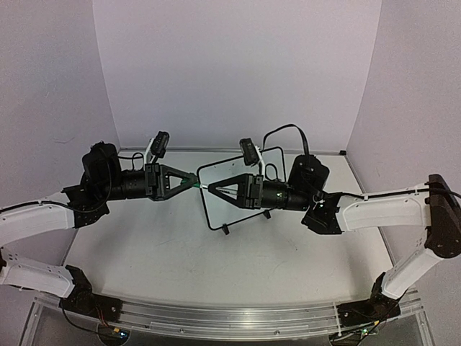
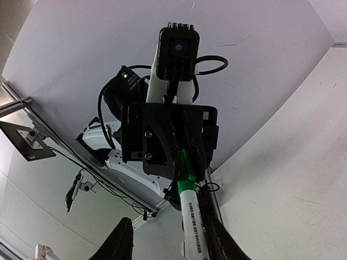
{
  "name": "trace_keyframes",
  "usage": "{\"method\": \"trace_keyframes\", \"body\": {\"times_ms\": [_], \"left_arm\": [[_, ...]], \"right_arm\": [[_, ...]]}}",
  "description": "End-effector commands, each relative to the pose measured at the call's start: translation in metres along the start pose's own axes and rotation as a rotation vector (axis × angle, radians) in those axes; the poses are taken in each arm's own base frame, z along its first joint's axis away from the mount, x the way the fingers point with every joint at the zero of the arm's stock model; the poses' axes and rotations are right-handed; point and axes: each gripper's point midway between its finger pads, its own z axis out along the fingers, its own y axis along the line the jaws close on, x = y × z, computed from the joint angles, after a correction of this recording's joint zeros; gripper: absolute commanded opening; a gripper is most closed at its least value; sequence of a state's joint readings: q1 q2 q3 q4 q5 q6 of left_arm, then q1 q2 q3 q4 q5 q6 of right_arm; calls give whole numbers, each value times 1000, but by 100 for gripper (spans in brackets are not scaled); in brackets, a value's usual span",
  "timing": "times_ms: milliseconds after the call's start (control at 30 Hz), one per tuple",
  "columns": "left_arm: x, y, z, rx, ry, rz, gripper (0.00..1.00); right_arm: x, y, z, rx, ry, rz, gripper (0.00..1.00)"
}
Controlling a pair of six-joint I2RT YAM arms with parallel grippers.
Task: Write a sentence on the whiteboard
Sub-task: Open the pen cap from the whiteboard marker, then place the pen cap at the center of the board.
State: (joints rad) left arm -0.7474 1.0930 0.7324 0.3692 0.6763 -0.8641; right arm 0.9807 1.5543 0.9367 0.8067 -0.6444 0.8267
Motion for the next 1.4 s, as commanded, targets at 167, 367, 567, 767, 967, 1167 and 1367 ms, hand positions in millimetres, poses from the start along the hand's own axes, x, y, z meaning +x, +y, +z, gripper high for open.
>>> {"method": "trace_keyframes", "body": {"times_ms": [167, 367, 567, 767, 967, 1167, 1367], "left_arm": [[-8, -15, 3, 42, 1, 29, 0], [-8, -15, 3, 44, 2, 27, 0], [-7, -14, 2, 40, -2, 24, 0], [-19, -11, -8, -21, -90, 34, 0], [-53, -10, -39, -142, -257, 65, 0], [-51, 24, -56, -261, -253, 16, 0], [19, 121, -54, -528, -32, -174, 0]], "right_arm": [[-24, 19, 3, -34, -80, -55, 25], [-25, 17, 2, -26, -87, -54, 17], [-26, 15, 0, -11, -101, -51, 3], [-21, 5, -7, 25, -110, -42, 0], [-26, -8, -44, 80, -151, -50, 0], [-27, -4, -77, 84, -157, -78, 0], [-16, -17, -90, 238, -87, -128, 0]]}}
